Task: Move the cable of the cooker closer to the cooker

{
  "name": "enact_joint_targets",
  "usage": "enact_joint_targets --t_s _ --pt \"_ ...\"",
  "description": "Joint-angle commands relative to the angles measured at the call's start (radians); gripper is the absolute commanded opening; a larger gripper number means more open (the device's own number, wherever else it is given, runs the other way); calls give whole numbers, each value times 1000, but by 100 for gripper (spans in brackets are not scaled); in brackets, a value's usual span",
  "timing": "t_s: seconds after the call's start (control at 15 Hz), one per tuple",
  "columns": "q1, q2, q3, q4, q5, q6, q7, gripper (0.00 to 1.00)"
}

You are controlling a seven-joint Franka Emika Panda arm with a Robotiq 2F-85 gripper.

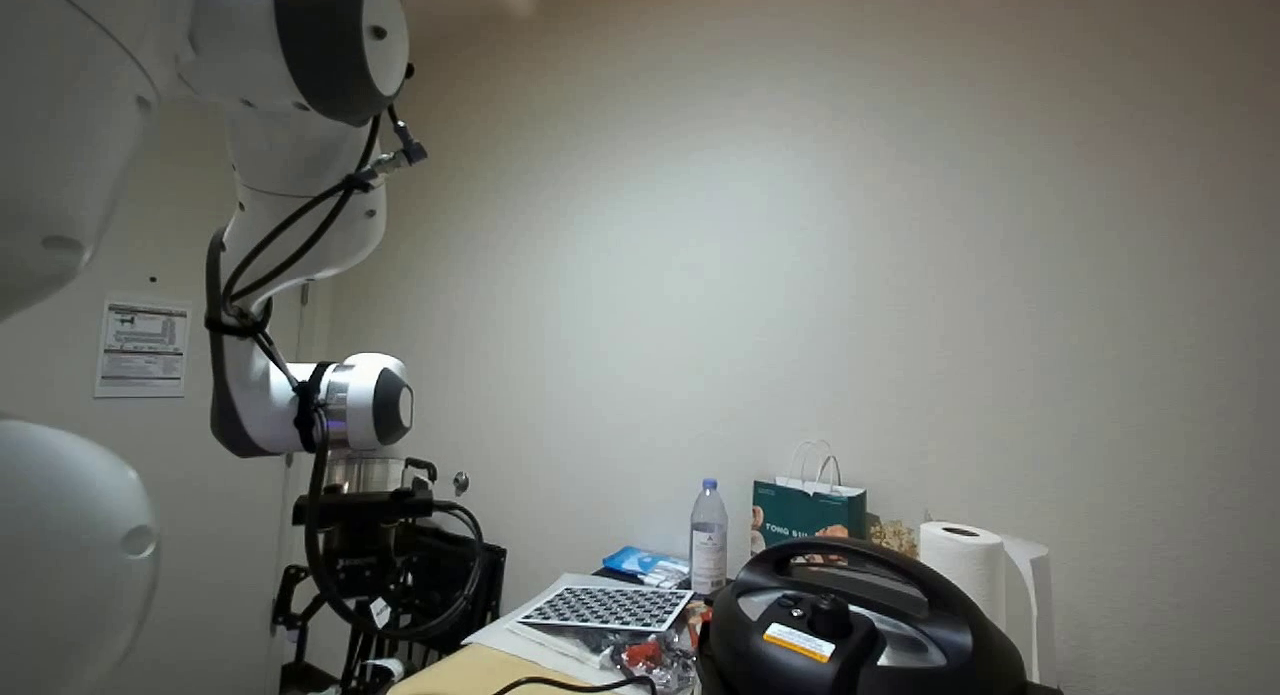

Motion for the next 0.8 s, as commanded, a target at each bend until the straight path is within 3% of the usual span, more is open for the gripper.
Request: enact_joint_targets --t_s 0.0,0.13,0.2,0.4,0.6,0.73 --pt "65 113 8 109 -117 35 78 100" --pt "100 156 6 159 -168 17 75 100" --pt "73 110 12 112 -117 19 54 100" --pt "102 160 12 160 -142 19 58 100" --pt "73 150 28 130 -87 46 30 100" --pt "87 194 19 171 -100 32 52 100"
